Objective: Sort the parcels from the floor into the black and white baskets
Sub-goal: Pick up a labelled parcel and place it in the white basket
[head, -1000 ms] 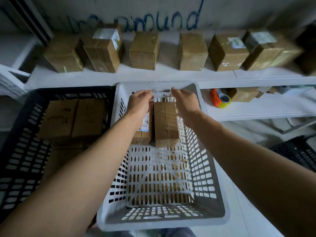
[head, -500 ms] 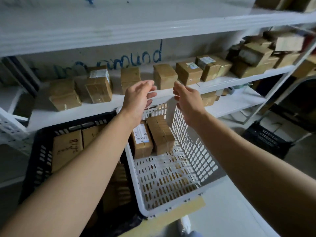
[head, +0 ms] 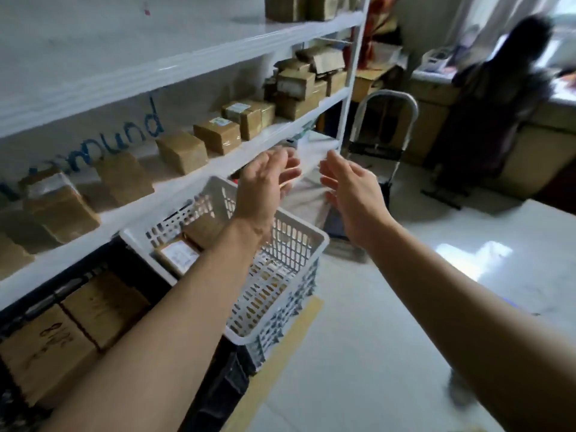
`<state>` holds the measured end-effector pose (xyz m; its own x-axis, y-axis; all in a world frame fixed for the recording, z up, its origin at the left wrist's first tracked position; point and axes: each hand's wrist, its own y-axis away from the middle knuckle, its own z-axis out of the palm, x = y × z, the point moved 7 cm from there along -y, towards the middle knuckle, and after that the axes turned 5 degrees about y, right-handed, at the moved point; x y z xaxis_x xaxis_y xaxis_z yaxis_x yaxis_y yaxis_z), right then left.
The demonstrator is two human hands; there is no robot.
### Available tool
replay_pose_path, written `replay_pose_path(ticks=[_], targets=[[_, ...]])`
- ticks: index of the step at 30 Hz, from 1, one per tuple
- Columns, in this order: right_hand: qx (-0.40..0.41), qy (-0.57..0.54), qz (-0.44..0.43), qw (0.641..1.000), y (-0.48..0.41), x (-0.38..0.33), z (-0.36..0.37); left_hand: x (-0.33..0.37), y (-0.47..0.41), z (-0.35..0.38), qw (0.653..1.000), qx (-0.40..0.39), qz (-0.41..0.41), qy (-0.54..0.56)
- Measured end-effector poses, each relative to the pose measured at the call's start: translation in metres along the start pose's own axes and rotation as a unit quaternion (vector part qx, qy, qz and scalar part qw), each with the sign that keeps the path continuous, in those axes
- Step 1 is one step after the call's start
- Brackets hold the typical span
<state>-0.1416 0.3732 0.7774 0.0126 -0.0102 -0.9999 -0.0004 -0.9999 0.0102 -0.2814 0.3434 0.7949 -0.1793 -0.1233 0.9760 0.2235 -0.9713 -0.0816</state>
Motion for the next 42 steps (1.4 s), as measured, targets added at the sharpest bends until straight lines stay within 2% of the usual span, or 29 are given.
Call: replay_pose_path(ticks=[7, 13, 17, 22, 28, 33, 42], targets=[[0.190, 0.009, 0.012, 0.982, 0.108, 0.007, -0.183, -0.034, 0.081, 0.170, 0.977, -0.200, -0.052, 0.044], [0.361, 0.014, 0.052, 0.931, 0.278, 0.037, -0.336, -0.068, 0.241, 0.297, 0.921, -0.372, -0.110, 0.042], [0.436, 0.004, 0.071, 0.897, 0.390, 0.060, -0.402, -0.084, 0.352, 0.341, 0.886, -0.441, -0.135, 0.042], [0.494, -0.015, 0.096, 0.864, 0.480, 0.086, -0.440, -0.102, 0.436, 0.364, 0.865, -0.474, -0.163, 0.022], [0.528, -0.030, 0.118, 0.841, 0.509, 0.104, -0.460, -0.120, 0.459, 0.387, 0.851, -0.495, -0.176, -0.002], [0.514, -0.031, 0.141, 0.846, 0.483, 0.120, -0.471, -0.153, 0.437, 0.404, 0.857, -0.476, -0.199, -0.015], [0.427, 0.003, 0.228, 0.875, 0.410, 0.185, -0.472, -0.231, 0.384, 0.385, 0.888, -0.367, -0.267, -0.066]])
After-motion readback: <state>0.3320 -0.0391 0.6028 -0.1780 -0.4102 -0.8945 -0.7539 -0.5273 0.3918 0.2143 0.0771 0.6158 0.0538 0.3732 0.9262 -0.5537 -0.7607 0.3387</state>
